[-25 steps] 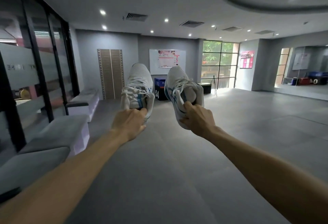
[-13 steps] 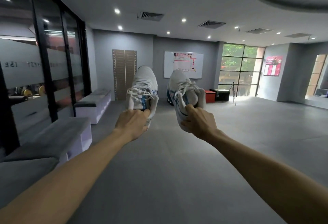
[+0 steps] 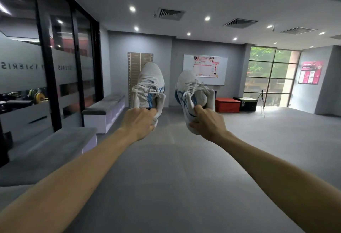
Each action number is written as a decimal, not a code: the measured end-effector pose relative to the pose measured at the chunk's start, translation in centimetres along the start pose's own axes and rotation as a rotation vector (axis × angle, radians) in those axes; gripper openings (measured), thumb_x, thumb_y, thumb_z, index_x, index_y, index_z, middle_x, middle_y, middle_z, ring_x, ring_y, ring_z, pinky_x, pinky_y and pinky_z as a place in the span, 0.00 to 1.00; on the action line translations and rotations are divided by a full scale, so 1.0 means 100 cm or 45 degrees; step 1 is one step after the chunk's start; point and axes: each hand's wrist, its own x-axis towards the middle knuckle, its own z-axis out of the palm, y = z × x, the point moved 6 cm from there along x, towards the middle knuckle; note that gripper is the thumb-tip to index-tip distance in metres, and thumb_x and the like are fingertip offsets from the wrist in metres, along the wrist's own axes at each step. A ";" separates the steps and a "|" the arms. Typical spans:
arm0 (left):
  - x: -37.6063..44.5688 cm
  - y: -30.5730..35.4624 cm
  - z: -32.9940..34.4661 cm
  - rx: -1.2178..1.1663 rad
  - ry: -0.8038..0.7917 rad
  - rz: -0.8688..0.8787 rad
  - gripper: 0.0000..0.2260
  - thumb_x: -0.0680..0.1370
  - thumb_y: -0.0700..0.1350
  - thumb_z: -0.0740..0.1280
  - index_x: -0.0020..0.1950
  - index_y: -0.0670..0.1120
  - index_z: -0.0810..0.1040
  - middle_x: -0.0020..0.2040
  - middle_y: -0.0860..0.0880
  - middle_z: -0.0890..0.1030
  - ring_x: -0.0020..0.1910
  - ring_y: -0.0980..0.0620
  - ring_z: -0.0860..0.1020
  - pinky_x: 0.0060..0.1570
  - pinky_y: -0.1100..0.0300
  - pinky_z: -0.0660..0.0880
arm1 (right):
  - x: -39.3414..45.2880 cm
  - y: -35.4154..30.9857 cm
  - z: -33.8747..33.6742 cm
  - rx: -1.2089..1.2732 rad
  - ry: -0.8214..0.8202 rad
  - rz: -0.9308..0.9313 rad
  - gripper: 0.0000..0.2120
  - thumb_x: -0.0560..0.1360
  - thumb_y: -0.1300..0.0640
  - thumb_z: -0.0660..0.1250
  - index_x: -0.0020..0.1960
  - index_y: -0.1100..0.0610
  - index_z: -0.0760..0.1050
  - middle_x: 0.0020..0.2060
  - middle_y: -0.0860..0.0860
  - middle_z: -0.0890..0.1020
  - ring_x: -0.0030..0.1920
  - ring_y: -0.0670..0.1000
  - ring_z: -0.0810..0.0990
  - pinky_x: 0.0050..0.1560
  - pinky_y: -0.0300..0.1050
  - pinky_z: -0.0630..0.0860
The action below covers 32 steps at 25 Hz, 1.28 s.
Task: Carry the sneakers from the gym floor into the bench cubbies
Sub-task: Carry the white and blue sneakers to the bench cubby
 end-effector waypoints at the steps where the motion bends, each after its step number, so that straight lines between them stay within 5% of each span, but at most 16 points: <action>1: 0.012 -0.006 0.016 0.019 0.008 -0.004 0.09 0.76 0.53 0.63 0.49 0.48 0.74 0.42 0.46 0.82 0.42 0.41 0.80 0.34 0.55 0.67 | 0.018 0.005 0.016 -0.001 0.006 -0.009 0.15 0.74 0.49 0.66 0.44 0.55 0.60 0.37 0.52 0.73 0.33 0.56 0.68 0.30 0.45 0.59; 7: 0.091 -0.064 0.129 0.159 -0.069 -0.163 0.09 0.76 0.53 0.63 0.49 0.48 0.73 0.42 0.46 0.82 0.41 0.42 0.79 0.33 0.55 0.66 | 0.144 0.017 0.141 0.101 -0.030 -0.129 0.14 0.74 0.48 0.65 0.46 0.55 0.62 0.40 0.53 0.78 0.37 0.56 0.74 0.34 0.49 0.69; 13: 0.148 -0.145 0.206 0.309 -0.212 -0.426 0.11 0.76 0.51 0.64 0.55 0.47 0.73 0.48 0.45 0.82 0.47 0.42 0.79 0.38 0.56 0.68 | 0.273 -0.016 0.248 0.259 -0.058 -0.402 0.14 0.75 0.48 0.64 0.45 0.54 0.62 0.40 0.53 0.77 0.35 0.55 0.73 0.33 0.49 0.68; 23: 0.108 -0.319 0.242 0.665 -0.319 -0.875 0.10 0.76 0.49 0.64 0.52 0.46 0.73 0.48 0.42 0.81 0.46 0.39 0.79 0.37 0.55 0.65 | 0.383 -0.209 0.385 0.662 -0.068 -0.879 0.18 0.72 0.45 0.67 0.45 0.54 0.61 0.37 0.52 0.76 0.35 0.57 0.71 0.33 0.48 0.66; 32: 0.038 -0.413 0.220 0.942 -0.445 -1.182 0.11 0.74 0.51 0.66 0.51 0.46 0.72 0.46 0.43 0.80 0.42 0.40 0.78 0.34 0.55 0.65 | 0.406 -0.388 0.426 1.064 -0.169 -1.213 0.16 0.73 0.45 0.69 0.48 0.52 0.64 0.40 0.52 0.79 0.36 0.54 0.75 0.36 0.50 0.72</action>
